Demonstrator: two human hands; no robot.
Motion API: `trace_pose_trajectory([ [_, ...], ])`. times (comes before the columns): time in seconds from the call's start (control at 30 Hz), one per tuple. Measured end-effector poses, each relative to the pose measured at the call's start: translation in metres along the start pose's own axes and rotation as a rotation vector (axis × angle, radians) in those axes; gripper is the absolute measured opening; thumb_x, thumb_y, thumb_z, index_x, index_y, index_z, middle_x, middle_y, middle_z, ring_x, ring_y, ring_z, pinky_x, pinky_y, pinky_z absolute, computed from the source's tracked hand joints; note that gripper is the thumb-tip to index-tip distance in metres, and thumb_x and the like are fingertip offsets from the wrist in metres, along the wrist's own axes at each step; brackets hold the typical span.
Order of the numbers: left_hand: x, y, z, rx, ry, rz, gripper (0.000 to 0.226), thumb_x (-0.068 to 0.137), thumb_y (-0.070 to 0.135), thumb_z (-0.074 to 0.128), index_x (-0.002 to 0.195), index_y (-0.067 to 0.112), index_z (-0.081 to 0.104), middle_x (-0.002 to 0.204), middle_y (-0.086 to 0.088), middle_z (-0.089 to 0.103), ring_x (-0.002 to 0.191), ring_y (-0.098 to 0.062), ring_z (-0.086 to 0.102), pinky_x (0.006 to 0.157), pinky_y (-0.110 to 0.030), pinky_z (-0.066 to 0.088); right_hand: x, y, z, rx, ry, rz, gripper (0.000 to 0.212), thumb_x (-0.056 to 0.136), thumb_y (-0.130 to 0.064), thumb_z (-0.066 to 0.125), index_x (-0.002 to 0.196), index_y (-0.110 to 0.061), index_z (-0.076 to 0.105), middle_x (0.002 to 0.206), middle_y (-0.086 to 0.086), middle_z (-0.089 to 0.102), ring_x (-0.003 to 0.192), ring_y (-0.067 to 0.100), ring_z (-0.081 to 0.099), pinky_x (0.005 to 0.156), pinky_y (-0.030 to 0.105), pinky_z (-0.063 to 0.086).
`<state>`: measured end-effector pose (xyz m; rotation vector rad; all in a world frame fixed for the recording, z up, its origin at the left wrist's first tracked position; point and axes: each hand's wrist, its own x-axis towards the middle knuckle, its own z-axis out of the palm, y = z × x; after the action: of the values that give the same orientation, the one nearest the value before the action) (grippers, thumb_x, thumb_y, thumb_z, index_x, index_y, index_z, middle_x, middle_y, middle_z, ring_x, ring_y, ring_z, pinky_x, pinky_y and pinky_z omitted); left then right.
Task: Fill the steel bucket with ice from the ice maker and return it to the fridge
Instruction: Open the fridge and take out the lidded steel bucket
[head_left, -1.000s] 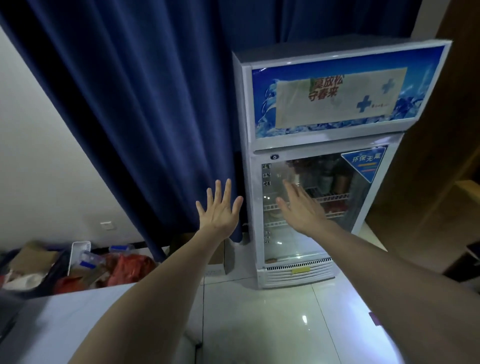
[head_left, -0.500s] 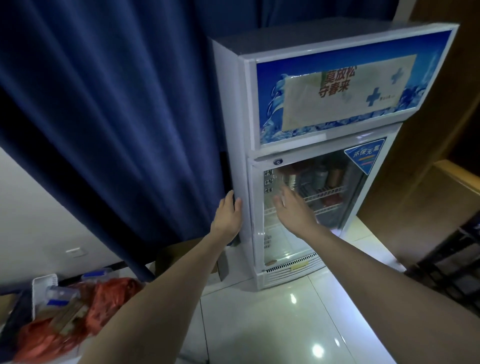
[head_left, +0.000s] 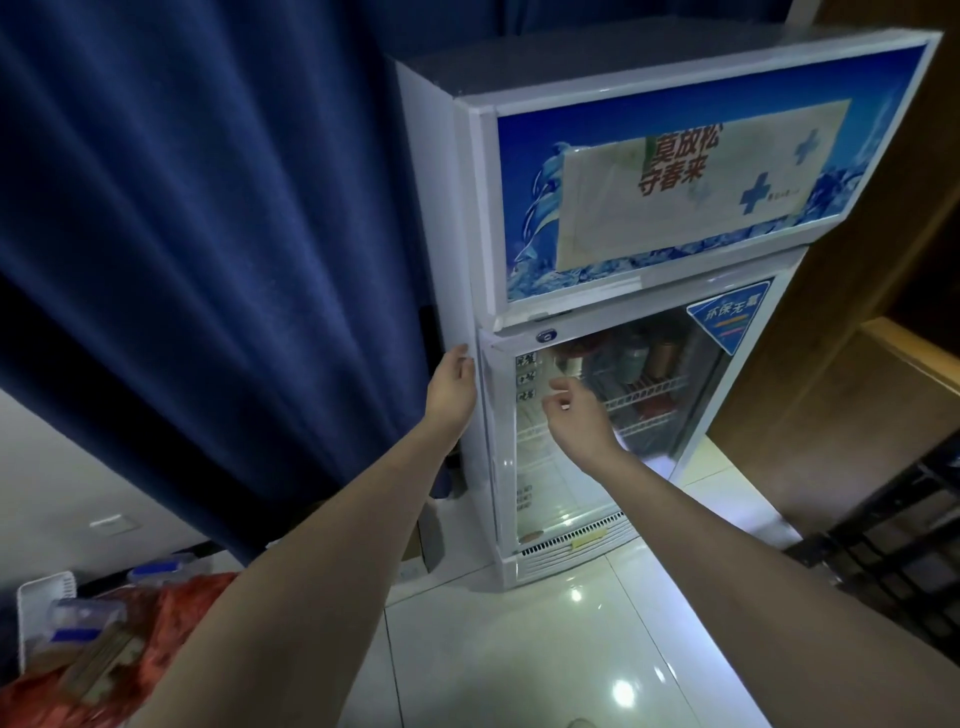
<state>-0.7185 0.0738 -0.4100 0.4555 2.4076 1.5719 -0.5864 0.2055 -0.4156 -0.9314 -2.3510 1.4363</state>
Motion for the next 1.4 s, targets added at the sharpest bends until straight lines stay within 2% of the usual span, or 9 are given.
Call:
trace_pose_trajectory([
  [0.13,0.014,0.009,0.009,-0.043,-0.019,0.064,0.040,0.111,0.014,0.037,0.149,0.007,0.048,0.141,0.000,0.055,0.127,-0.010,0.049,0.093,-0.004,0.033,0.011,0.003,0.001,0.068,-0.003,0.032,0.037,0.106,-0.015,0.052,0.142,-0.011,0.056,0.128,0.009,0.064,0.077,-0.002,0.054,0.057,0.010,0.039],
  [0.23,0.022,0.012,0.014,-0.108,-0.028,0.068,0.039,0.109,0.006,0.036,0.143,0.006,0.054,0.128,0.006,0.056,0.116,-0.007,0.050,0.071,0.008,0.034,0.017,0.002,0.002,0.094,-0.011,0.012,0.037,0.106,-0.017,0.052,0.143,-0.011,0.056,0.134,0.010,0.063,0.088,0.010,0.059,0.062,0.012,0.040],
  [0.4,0.033,0.001,0.018,-0.164,-0.026,0.036,0.038,0.109,0.010,0.036,0.140,0.011,0.058,0.134,0.000,0.063,0.119,-0.013,0.059,0.087,-0.007,0.041,0.022,-0.002,0.003,0.132,0.001,0.004,0.037,0.108,-0.020,0.052,0.143,-0.012,0.056,0.130,0.006,0.062,0.080,0.000,0.056,0.060,0.012,0.042],
  [0.57,0.038,0.000,0.016,-0.168,-0.068,0.041,0.034,0.108,0.010,0.034,0.124,0.010,0.064,0.118,-0.004,0.068,0.102,-0.013,0.060,0.085,-0.016,0.044,0.022,-0.005,0.005,0.175,0.024,0.015,0.037,0.107,-0.017,0.049,0.143,-0.013,0.055,0.124,0.003,0.061,0.076,0.000,0.055,0.059,0.013,0.043],
  [0.77,0.032,0.001,0.013,-0.186,-0.070,0.029,0.031,0.108,0.017,0.039,0.120,0.014,0.068,0.114,-0.002,0.072,0.100,-0.014,0.064,0.091,-0.024,0.047,0.012,-0.005,0.008,0.213,0.079,0.025,0.037,0.106,-0.022,0.055,0.143,-0.015,0.055,0.127,0.002,0.060,0.082,-0.003,0.056,0.060,0.011,0.040],
  [0.93,0.026,0.001,0.012,-0.125,-0.051,0.009,0.027,0.106,0.025,0.046,0.110,0.015,0.070,0.108,-0.006,0.073,0.103,-0.025,0.068,0.098,-0.040,0.052,-0.001,-0.006,0.008,0.270,0.137,0.048,0.037,0.105,-0.025,0.058,0.140,-0.014,0.057,0.130,0.005,0.064,0.104,0.019,0.065,0.086,0.032,0.053],
  [1.0,0.013,0.001,0.014,-0.108,-0.010,-0.005,0.026,0.105,0.028,0.049,0.106,0.013,0.070,0.103,-0.006,0.073,0.099,-0.026,0.068,0.088,-0.036,0.052,-0.008,-0.006,0.007,0.294,0.157,0.056,0.034,0.105,-0.028,0.058,0.136,-0.014,0.059,0.126,0.005,0.066,0.111,0.024,0.065,0.092,0.037,0.053],
  [1.27,-0.051,0.006,0.039,-0.258,-0.063,0.001,0.036,0.101,0.031,0.063,0.086,-0.001,0.069,0.081,-0.013,0.070,0.075,-0.016,0.064,0.075,-0.032,0.052,-0.033,0.003,-0.013,0.368,0.318,0.094,0.025,0.104,-0.034,0.061,0.117,-0.013,0.058,0.095,-0.010,0.064,0.077,0.004,0.062,0.059,0.020,0.046],
  [1.4,-0.086,0.010,0.056,-0.337,-0.101,-0.012,0.028,0.102,0.025,0.063,0.083,0.005,0.064,0.073,-0.004,0.063,0.065,-0.006,0.056,0.066,-0.023,0.047,-0.049,0.018,-0.031,0.420,0.370,0.087,0.031,0.098,-0.037,0.069,0.114,-0.017,0.054,0.104,-0.007,0.064,0.093,0.012,0.065,0.072,0.025,0.047],
])
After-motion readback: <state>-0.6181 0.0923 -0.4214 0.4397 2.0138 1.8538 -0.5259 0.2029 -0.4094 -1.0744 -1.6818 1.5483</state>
